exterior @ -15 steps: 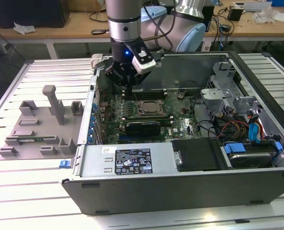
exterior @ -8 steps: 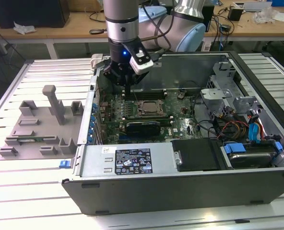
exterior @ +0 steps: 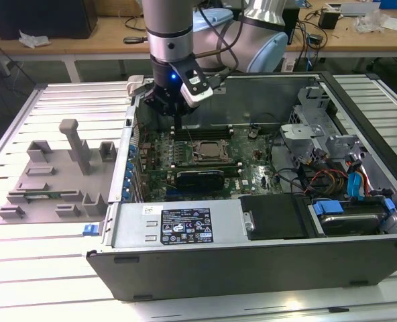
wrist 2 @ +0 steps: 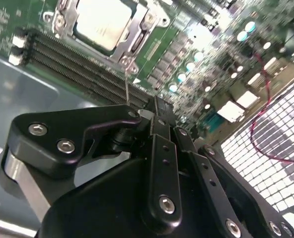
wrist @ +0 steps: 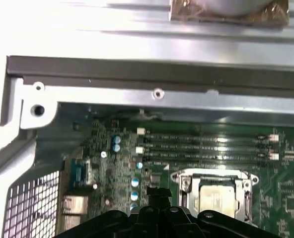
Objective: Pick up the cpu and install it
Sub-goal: 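Install the first cpu locking lever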
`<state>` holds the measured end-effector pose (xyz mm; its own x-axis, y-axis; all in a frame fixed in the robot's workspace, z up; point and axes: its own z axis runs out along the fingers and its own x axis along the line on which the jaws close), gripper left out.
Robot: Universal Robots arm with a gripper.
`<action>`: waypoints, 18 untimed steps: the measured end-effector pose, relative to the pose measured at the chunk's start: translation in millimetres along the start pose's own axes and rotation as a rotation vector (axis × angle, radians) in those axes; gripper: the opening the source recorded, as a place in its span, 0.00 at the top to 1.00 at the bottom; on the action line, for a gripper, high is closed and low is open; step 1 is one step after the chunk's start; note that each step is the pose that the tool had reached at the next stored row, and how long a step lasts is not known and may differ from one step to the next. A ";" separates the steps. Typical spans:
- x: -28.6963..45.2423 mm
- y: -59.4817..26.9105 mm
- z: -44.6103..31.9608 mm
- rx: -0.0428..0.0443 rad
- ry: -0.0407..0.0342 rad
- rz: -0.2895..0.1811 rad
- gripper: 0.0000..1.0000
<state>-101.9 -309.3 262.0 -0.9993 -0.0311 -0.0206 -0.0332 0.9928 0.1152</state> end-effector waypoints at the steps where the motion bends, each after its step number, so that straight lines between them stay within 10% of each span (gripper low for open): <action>1: 0.3 0.0 0.2 -0.0177 -0.0007 0.000 0.89; 3: 1.0 -0.1 0.6 -0.0582 -0.0022 0.001 0.89; 4: 1.0 -0.1 0.7 -0.0631 -0.0025 0.001 0.89; 12: -10.5 -0.8 2.2 -0.0633 0.0012 0.002 0.89; 18: -32.5 -4.4 3.4 -0.0639 0.0196 0.004 0.89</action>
<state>-69.3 -312.3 258.8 -0.9996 -0.0297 -0.0007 -0.0294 0.9835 0.1784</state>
